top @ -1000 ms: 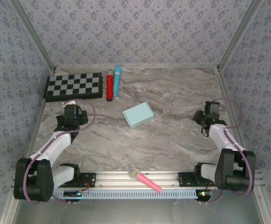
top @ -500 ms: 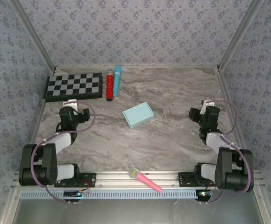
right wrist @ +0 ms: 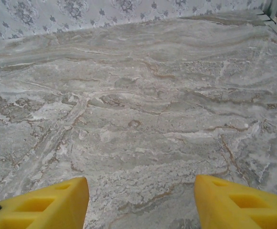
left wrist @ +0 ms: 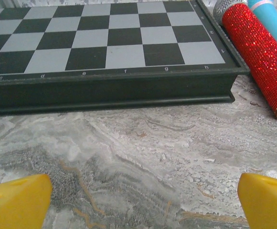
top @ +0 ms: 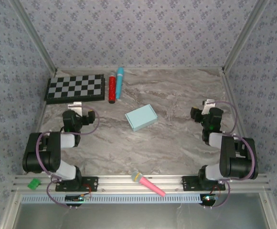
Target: Fold the paper box
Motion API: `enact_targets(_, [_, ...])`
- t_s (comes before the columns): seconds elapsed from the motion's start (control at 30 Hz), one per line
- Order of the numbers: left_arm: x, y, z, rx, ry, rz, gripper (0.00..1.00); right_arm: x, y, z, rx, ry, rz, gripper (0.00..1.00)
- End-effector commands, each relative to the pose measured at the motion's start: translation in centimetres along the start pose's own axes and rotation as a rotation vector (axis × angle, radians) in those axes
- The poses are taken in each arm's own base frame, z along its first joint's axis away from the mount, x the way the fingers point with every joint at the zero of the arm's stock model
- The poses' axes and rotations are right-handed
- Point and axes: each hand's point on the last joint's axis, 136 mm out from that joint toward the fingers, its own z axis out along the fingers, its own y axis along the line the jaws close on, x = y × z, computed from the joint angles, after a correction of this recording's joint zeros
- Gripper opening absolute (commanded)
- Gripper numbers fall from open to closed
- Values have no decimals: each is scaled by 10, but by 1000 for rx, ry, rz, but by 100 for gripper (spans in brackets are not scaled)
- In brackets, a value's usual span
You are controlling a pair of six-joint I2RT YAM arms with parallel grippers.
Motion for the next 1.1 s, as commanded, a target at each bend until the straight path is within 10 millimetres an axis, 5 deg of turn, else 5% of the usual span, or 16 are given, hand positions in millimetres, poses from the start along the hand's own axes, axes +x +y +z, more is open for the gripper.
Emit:
enact_targets(0.0, [-11, -1, 2, 15, -65, 8, 99, -1, 3, 1, -18, -46, -29, 62])
enact_targets(0.23, [-11, 15, 14, -88, -9, -23, 99, 12, 11, 12, 19, -24, -103, 71])
enact_targets(0.3, [-10, 15, 14, -87, -2, -20, 100, 11, 9, 16, 52, -15, -109, 79])
enact_targets(0.33, [-10, 15, 14, -87, -6, -21, 100, 12, 9, 17, 53, -7, -108, 98])
enact_targets(0.37, [-10, 15, 14, -86, -2, -21, 99, 13, 5, 18, 70, 9, -100, 100])
enact_targets(1.07, [-10, 14, 14, -85, -4, -18, 100, 12, 4, 18, 74, 5, -95, 100])
